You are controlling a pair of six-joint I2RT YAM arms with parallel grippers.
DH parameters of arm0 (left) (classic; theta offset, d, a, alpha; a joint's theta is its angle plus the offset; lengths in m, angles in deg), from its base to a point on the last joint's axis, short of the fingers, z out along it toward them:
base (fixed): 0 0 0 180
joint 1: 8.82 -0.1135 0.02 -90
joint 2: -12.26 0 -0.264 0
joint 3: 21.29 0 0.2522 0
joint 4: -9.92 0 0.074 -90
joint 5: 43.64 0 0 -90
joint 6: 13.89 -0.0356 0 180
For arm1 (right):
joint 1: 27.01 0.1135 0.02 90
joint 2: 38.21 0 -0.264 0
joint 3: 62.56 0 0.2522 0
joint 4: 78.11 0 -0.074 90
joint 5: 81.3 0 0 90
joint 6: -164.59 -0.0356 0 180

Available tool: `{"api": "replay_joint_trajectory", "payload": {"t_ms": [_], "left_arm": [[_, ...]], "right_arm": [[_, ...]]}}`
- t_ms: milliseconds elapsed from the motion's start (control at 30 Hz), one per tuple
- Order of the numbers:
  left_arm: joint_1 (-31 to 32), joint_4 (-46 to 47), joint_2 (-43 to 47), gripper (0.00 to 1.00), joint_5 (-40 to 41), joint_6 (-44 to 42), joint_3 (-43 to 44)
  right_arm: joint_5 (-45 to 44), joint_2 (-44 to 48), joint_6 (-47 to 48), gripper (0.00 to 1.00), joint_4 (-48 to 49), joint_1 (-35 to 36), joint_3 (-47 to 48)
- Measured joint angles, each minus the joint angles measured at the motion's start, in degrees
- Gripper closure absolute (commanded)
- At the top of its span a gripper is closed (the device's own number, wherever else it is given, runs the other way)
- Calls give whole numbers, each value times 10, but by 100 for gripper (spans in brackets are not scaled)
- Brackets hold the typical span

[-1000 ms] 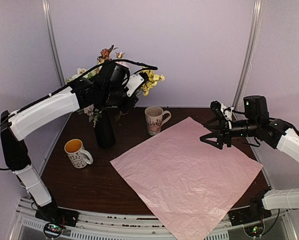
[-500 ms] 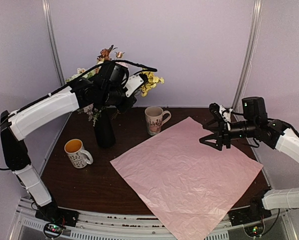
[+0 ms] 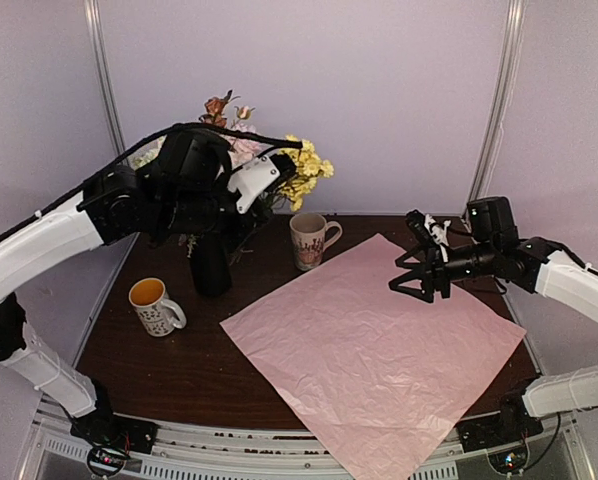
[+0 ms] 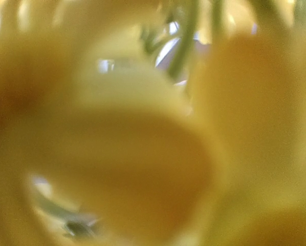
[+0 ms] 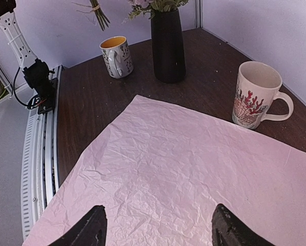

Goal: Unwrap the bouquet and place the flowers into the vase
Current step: Place the fake flower in the vase.

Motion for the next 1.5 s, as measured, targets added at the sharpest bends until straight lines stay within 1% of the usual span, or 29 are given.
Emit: {"api": "replay_joint_trajectory", "payload": {"t_ms": [167, 267, 333, 400, 533, 633, 800, 867, 933, 1067, 1200, 1300, 1367, 1500], "left_arm": [[-7, 40, 167, 100, 12, 47, -181], [-14, 71, 256, 100, 36, 72, -256], [-28, 93, 299, 100, 50, 86, -281], [-55, 120, 338, 100, 63, 100, -297], [-115, 174, 377, 100, 84, 120, -302], [-167, 201, 372, 100, 92, 129, -278], [-238, 234, 316, 100, 112, 155, -206], [-271, 244, 303, 100, 114, 176, -202], [-314, 258, 304, 100, 108, 204, -219], [-386, 294, 325, 100, 104, 258, -284], [-458, 350, 326, 100, 52, 329, -361], [-501, 392, 303, 100, 4, 376, -401], [-526, 424, 273, 100, -33, 407, -419], [-548, 484, 212, 100, -85, 449, -427]], "right_arm": [[-1, -9, -2, 31, -3, 8, 10], [-4, -19, 9, 32, -21, 21, 28], [-7, -27, 19, 33, -34, 29, 42], [-11, -32, 26, 33, -45, 34, 49], [-19, -40, 35, 34, -60, 38, 53], [-25, -41, 35, 34, -60, 38, 48], [-39, -40, 35, 35, -57, 38, 30], [-46, -38, 39, 35, -61, 38, 27], [-50, -35, 47, 35, -65, 38, 27], [-59, -32, 63, 35, -79, 46, 33], [-65, -63, 78, 36, -107, 66, 80], [-65, -89, 78, 36, -108, 76, 112], [-65, -95, 77, 36, -106, 80, 115], [-72, -101, 78, 36, -109, 87, 115]]}}
